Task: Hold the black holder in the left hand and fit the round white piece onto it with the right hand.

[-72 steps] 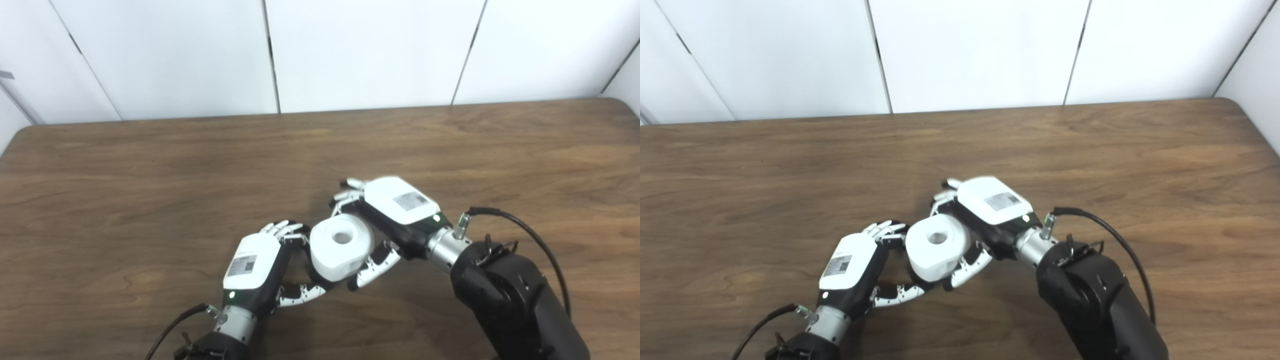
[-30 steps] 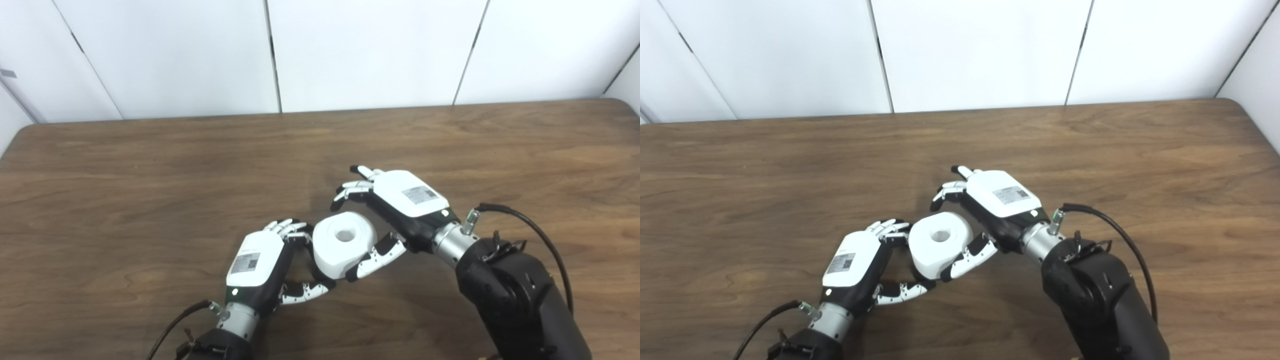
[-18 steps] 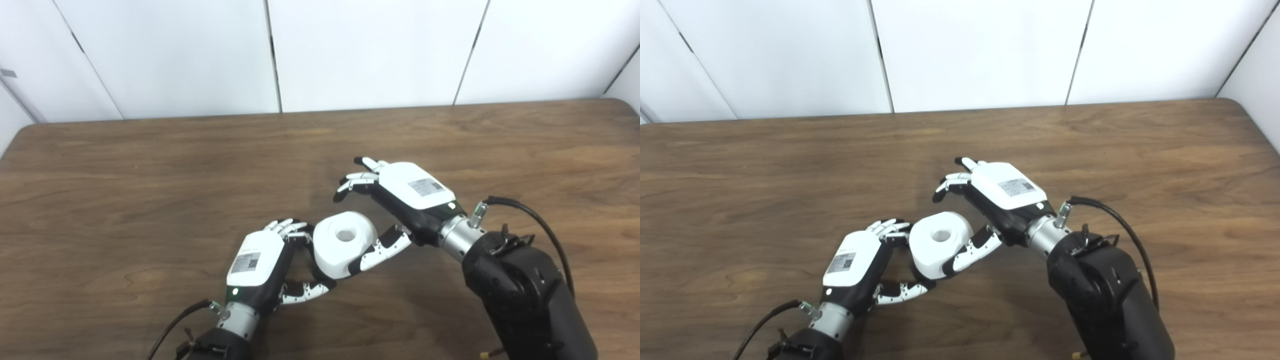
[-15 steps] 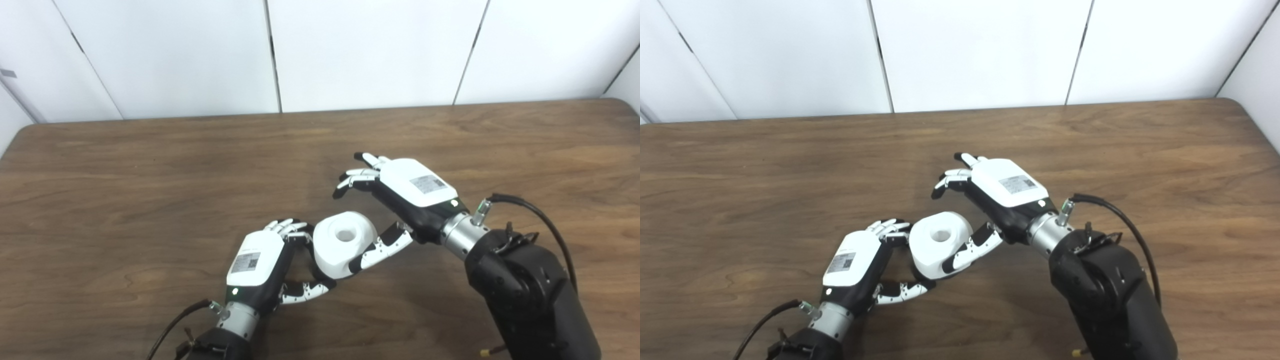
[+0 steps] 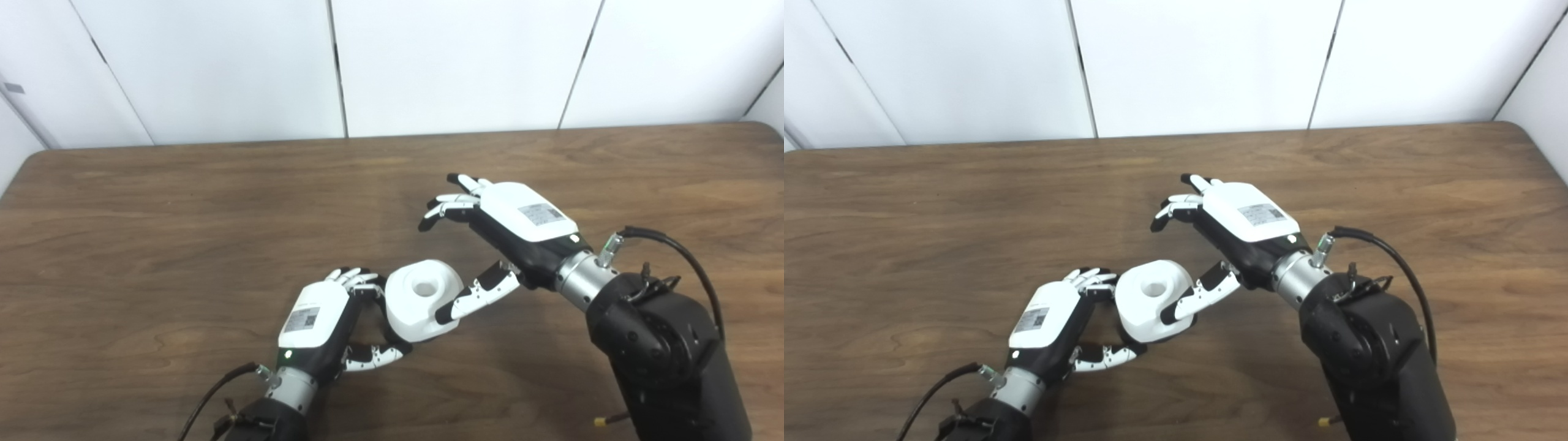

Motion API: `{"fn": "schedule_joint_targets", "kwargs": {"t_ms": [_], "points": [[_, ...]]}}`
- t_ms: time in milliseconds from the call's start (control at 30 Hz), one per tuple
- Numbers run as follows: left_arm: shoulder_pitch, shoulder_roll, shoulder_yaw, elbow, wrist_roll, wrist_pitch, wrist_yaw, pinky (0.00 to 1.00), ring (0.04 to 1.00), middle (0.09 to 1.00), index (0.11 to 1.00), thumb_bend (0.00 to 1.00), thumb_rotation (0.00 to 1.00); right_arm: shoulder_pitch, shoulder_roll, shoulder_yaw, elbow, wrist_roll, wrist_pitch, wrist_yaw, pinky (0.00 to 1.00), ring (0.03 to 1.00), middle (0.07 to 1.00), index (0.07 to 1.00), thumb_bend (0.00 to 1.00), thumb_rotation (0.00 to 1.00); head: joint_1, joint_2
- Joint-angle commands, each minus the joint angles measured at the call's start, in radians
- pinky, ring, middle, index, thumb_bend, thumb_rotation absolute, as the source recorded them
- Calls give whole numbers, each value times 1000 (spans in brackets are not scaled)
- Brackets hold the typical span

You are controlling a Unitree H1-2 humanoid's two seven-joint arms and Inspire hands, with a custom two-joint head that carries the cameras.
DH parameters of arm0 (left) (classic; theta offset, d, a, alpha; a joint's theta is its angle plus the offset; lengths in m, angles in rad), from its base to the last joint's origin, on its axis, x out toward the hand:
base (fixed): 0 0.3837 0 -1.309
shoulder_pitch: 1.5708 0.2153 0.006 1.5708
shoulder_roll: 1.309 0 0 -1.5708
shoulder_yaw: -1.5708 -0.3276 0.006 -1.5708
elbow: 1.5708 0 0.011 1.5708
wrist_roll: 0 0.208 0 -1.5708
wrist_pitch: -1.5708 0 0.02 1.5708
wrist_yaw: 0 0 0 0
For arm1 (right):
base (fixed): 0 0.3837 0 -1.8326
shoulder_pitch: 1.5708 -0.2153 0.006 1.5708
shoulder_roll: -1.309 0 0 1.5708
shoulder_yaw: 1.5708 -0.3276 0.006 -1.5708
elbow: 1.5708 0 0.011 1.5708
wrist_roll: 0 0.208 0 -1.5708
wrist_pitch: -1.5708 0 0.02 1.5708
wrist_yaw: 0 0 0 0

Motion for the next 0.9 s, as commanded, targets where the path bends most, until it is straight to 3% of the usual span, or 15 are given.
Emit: {"fn": "schedule_joint_targets", "kwargs": {"t_ms": [0,233,533,600,667,767,833,867], "points": [[23,10,15,-8,-10,39,-42,905,870,815,670,906,154,-35,7,-12,-28,2,5,-12,992,999,870,743,1000,436,0,0],[30,15,63,-113,-39,113,-155,903,880,847,807,1000,197,-21,9,-26,-21,-1,1,-30,981,993,860,761,1000,421,4,-4],[31,43,153,-214,-107,149,-222,859,889,872,864,1000,190,-7,-8,-61,-19,23,-2,-37,968,988,864,781,1000,441,13,-10],[31,51,177,-232,-124,159,-231,851,890,878,868,1000,185,-1,-19,-75,-16,38,-3,-41,958,987,866,786,996,504,14,-10],[39,56,212,-253,-165,176,-236,846,904,888,871,1000,165,15,-39,-96,-15,59,-4,-47,932,981,872,802,913,641,12,-11],[57,54,280,-278,-280,185,-230,855,928,905,878,1000,120,46,-56,-134,-13,109,8,-63,919,968,887,827,793,768,10,-16],[74,32,336,-280,-386,169,-201,864,930,913,875,920,174,72,-60,-159,-11,143,13,-84,923,948,892,833,719,840,10,-16],[82,19,362,-277,-436,156,-181,878,928,915,871,824,169,85,-61,-171,-10,159,18,-94,927,937,900,843,671,891,4,-17]]}}
